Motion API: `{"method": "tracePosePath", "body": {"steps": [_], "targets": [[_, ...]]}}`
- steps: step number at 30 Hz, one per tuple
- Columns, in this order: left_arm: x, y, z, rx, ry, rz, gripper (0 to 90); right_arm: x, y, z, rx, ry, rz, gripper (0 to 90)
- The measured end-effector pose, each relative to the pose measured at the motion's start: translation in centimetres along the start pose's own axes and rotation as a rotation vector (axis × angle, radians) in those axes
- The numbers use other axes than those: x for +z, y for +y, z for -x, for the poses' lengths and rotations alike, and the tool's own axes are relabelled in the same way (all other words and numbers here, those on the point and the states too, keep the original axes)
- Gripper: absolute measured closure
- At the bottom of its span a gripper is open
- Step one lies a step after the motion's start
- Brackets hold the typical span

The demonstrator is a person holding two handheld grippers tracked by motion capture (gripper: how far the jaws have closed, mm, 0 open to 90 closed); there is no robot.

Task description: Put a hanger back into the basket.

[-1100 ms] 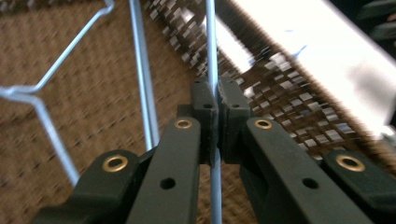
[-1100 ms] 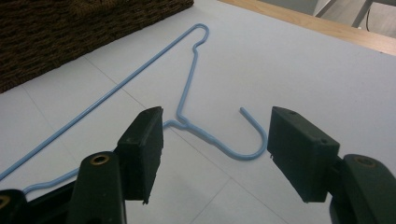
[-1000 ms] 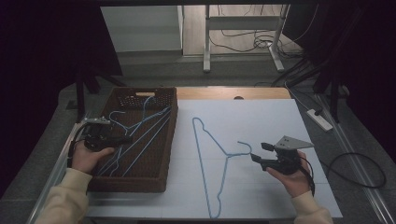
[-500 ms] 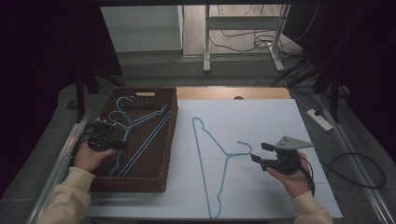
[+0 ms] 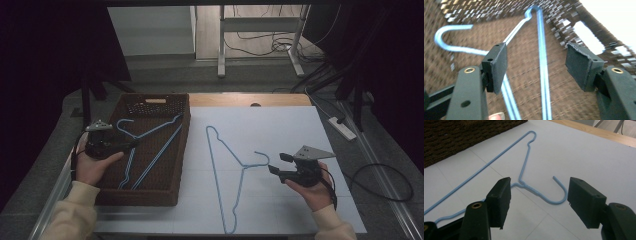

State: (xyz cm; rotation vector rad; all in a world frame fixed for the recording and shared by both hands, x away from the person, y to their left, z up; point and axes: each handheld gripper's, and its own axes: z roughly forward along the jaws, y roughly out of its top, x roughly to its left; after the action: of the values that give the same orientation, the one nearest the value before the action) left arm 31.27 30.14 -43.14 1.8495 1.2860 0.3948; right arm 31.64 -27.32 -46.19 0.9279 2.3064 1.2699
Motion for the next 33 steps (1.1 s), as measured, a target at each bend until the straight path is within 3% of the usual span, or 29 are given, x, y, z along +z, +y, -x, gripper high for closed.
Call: {"method": "tracePosePath", "body": {"steps": [3, 9, 17, 22, 33], "targets": [[-0.9, 0.4, 1.6, 0.03, -0.048, 0.059, 33.2, 0.1, 0.0, 0.0, 0.002, 0.0, -0.006, 36.3], [-1.9, 0.6, 5.2, 0.097, -0.156, 0.094, 32.1, 0.1, 0.0, 0.0, 0.0, 0.002, -0.012, 35.8], [-1.3, -0.2, 8.8, 0.153, -0.195, 0.098, 31.1, 0.2, -0.2, 0.2, 0.009, 0.004, -0.018, 35.5], [-1.0, -0.4, 9.5, 0.155, -0.215, 0.081, 30.8, 0.2, -0.2, 0.3, 0.011, 0.004, -0.021, 35.2], [0.0, -1.2, 10.4, 0.15, -0.21, 0.07, 30.7, 0.3, -0.5, 0.4, 0.014, 0.001, -0.033, 34.8]]}}
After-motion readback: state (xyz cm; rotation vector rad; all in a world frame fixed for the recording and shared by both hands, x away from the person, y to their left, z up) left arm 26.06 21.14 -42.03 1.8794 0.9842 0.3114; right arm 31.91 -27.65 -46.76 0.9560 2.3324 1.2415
